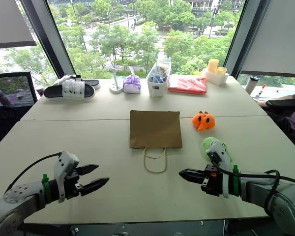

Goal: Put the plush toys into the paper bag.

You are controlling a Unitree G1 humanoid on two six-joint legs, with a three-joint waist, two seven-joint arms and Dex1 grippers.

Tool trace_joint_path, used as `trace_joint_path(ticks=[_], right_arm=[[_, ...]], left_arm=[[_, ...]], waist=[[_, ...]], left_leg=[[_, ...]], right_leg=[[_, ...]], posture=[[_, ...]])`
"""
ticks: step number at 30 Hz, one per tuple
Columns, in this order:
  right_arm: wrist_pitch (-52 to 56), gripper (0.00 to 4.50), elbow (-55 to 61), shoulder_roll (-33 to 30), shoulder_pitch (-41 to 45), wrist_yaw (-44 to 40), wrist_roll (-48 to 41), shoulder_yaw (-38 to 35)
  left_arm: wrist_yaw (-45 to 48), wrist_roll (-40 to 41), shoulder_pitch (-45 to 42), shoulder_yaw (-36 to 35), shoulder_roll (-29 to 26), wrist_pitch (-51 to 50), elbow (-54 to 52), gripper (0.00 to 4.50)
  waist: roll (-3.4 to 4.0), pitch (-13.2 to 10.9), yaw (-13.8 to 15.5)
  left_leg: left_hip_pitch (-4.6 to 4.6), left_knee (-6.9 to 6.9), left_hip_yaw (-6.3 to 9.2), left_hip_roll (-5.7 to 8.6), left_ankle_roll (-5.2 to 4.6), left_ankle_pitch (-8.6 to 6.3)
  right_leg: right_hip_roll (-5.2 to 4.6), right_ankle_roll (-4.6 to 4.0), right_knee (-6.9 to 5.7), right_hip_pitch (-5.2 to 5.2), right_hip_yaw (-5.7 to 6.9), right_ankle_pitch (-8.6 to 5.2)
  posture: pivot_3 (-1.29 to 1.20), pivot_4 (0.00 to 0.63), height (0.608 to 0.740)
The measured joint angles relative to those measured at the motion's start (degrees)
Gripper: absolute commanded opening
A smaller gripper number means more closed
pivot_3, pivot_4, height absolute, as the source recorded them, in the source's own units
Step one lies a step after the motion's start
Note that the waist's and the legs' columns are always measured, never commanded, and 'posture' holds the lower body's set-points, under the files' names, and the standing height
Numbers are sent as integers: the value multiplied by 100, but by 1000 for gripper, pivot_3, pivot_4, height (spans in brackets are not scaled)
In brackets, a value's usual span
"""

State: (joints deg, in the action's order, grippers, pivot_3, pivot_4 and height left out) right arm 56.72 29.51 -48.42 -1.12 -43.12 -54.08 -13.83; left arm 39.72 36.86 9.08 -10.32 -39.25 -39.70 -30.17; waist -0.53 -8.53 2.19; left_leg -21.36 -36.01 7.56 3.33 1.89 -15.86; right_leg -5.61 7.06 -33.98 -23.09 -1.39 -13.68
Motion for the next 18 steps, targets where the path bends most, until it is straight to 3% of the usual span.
trace_joint_path(ticks=[18], right_arm=[[-56, 0, -13, 119, 39, 178, 120, 121]], left_arm=[[100, -159, -405, 52, -71, 189, 224, 4075]], waist=[[0, 0, 3]], left_leg=[[1, 0, 0, 1, 0, 0]], right_leg=[[0, 0, -1, 0, 0, 0]], posture=[[0, 150, 740]])
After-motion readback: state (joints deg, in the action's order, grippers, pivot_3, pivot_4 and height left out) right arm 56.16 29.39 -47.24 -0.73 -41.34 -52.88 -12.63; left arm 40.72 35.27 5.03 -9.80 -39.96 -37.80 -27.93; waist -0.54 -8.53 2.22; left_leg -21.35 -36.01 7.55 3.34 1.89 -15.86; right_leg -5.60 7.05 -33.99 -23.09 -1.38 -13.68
